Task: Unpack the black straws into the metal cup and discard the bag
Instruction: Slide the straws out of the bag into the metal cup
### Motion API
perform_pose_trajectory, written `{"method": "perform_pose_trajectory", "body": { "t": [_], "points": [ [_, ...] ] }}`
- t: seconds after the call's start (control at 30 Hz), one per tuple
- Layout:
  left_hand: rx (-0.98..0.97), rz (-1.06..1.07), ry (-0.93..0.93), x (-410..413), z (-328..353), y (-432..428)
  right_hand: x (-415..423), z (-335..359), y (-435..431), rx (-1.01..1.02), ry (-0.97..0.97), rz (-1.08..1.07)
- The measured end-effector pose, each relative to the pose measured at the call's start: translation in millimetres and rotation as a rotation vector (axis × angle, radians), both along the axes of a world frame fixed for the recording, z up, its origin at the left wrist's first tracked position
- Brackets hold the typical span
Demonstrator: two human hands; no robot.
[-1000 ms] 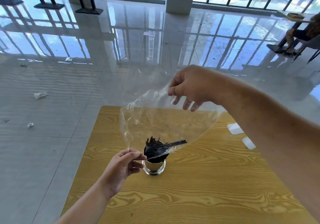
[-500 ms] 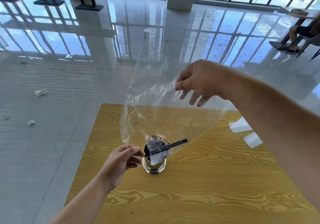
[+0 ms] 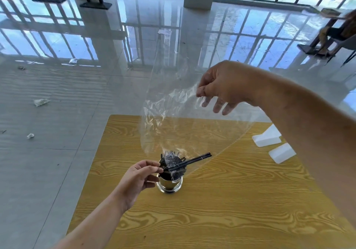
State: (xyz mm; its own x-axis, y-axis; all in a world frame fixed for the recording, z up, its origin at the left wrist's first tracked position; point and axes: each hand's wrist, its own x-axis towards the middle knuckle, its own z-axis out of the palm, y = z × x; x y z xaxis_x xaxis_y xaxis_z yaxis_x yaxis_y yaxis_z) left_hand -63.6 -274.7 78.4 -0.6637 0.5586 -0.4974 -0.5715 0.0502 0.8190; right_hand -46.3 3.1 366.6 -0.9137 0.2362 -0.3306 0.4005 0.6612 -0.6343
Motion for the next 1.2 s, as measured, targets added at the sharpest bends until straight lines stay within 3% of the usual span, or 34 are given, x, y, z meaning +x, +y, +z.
{"method": "perform_pose_trajectory", "body": {
  "t": [0.43,0.6,0.7,1.1,1.2],
  "points": [
    [-0.223,-0.136,0.252,-4.1,-16.2,34.0,2.0,6.2,-3.7,-0.002,0.029,0.03],
    [-0.508,-0.293,0.683,-5.7,-19.3,42.5,4.9,0.6,-3.4,-0.024,0.026,0.026],
    [-0.591,-0.328,0.807,-6.5,-22.8,45.6,6.8,-2.0,-3.0,-0.039,0.017,0.032],
    [-0.616,-0.336,0.823,-8.6,-36.3,62.1,7.9,-4.7,-3.6,-0.091,0.002,0.042],
    [-0.654,-0.327,0.921,-8.0,-36.2,62.3,7.3,-3.8,-3.3,-0.107,-0.004,0.044]
  ]
}}
